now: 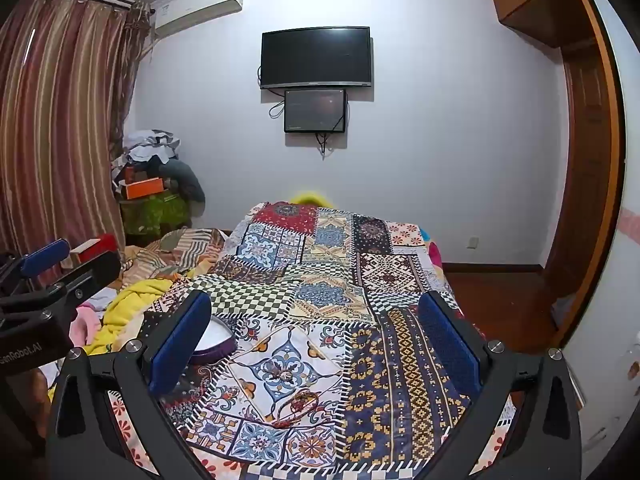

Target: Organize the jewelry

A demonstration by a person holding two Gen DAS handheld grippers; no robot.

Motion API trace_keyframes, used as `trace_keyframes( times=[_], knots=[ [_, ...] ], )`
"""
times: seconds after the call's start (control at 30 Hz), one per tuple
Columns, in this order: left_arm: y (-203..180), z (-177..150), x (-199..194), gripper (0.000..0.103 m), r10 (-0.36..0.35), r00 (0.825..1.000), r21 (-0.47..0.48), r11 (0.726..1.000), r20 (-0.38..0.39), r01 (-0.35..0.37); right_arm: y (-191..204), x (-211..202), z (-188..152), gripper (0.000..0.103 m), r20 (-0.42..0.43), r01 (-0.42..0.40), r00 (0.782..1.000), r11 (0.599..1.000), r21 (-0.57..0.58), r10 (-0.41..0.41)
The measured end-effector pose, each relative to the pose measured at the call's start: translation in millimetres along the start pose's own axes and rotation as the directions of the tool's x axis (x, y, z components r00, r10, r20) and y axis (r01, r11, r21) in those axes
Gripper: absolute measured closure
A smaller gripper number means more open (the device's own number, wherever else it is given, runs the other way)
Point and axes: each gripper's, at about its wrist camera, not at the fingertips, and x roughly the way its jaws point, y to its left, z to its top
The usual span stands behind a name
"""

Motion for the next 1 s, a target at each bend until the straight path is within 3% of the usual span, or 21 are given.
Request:
trace_keyframes(
  times=[1.0],
  knots=[
    [9.5, 0.5, -0.6, 0.000, 0.021, 1.000, -0.028, 0.999, -0.004, -0.021, 8.8, 5.8, -1.5, 0.000, 0.011, -0.032, 0.999, 0.999, 0.007, 0.032]
  ],
)
